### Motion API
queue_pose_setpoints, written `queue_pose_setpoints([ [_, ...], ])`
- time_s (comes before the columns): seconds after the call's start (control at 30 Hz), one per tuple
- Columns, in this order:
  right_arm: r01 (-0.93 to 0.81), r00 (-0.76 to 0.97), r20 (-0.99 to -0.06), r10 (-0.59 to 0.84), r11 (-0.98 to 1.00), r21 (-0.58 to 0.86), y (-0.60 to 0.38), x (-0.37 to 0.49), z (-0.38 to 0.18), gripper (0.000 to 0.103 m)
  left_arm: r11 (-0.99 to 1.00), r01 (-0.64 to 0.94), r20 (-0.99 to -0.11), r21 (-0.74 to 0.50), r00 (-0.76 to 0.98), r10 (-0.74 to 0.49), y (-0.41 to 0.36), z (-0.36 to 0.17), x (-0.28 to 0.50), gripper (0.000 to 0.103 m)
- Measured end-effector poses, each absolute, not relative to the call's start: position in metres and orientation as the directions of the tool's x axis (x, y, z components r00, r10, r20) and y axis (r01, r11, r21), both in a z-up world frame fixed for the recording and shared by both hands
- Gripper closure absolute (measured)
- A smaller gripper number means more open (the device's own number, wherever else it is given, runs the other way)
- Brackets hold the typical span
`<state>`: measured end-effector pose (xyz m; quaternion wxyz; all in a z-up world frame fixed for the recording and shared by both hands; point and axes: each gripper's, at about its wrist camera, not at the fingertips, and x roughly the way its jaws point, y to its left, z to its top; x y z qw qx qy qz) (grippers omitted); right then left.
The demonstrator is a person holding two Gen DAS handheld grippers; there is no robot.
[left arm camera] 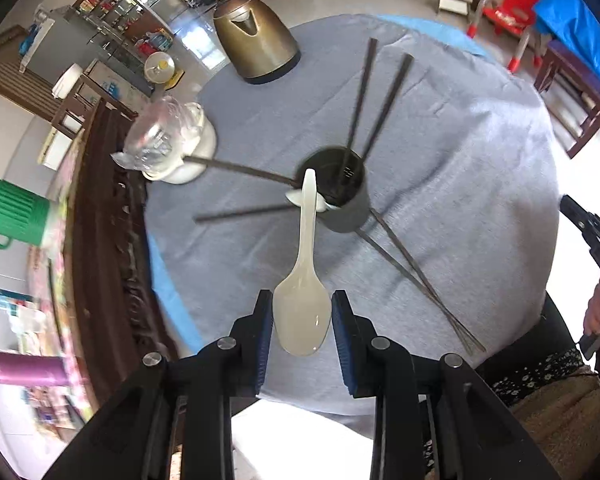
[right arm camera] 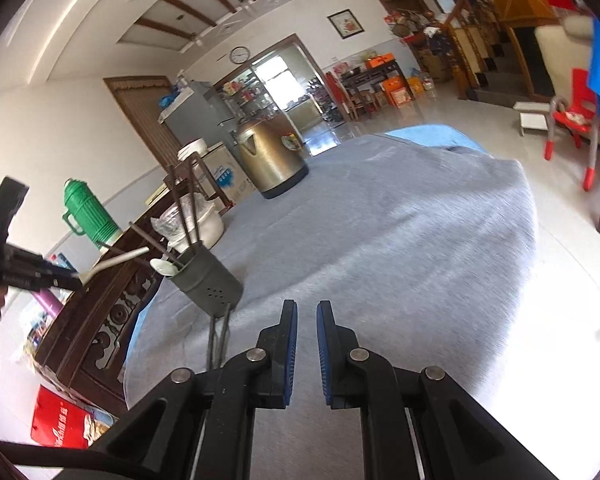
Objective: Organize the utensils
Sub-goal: 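Lift the white spoon with the left gripper above the grey cup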
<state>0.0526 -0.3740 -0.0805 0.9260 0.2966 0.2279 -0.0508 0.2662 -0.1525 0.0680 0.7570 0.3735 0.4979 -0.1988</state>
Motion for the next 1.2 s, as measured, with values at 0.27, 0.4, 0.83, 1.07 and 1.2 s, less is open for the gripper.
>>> queue_pose_setpoints([
  [0.27,0.262,0.893,-0.448,0.027,0.779,0.57,-0.401,0.039,-0.09,0.091,0.522,0.721,-0.888,0.455,0.412,0.205,-0.189,0.054,0.274,0.072],
  [0.4,0.268,0.894,-0.447,0.029,0.766,0.585,-0.408,0.036,-0.095,0.091,0.482,0.732,-0.877,0.481,0.399,0.269,-0.201,0.045,0.285,0.072],
  [0.83,0.3,0.885,-0.465,0.031,0.726,0.619,-0.427,0.036,-0.111,0.091,0.351,0.766,-0.824,0.539,0.393,0.407,-0.225,0.019,0.312,0.072],
  [1.07,0.303,0.881,-0.471,0.035,0.723,0.621,-0.427,0.039,-0.113,0.091,0.297,0.798,-0.82,0.524,0.379,0.429,-0.237,0.01,0.315,0.071],
  [1.2,0.305,0.88,-0.474,0.036,0.721,0.622,-0.427,0.039,-0.113,0.091,0.285,0.799,-0.819,0.53,0.396,0.415,-0.243,0.013,0.32,0.071],
])
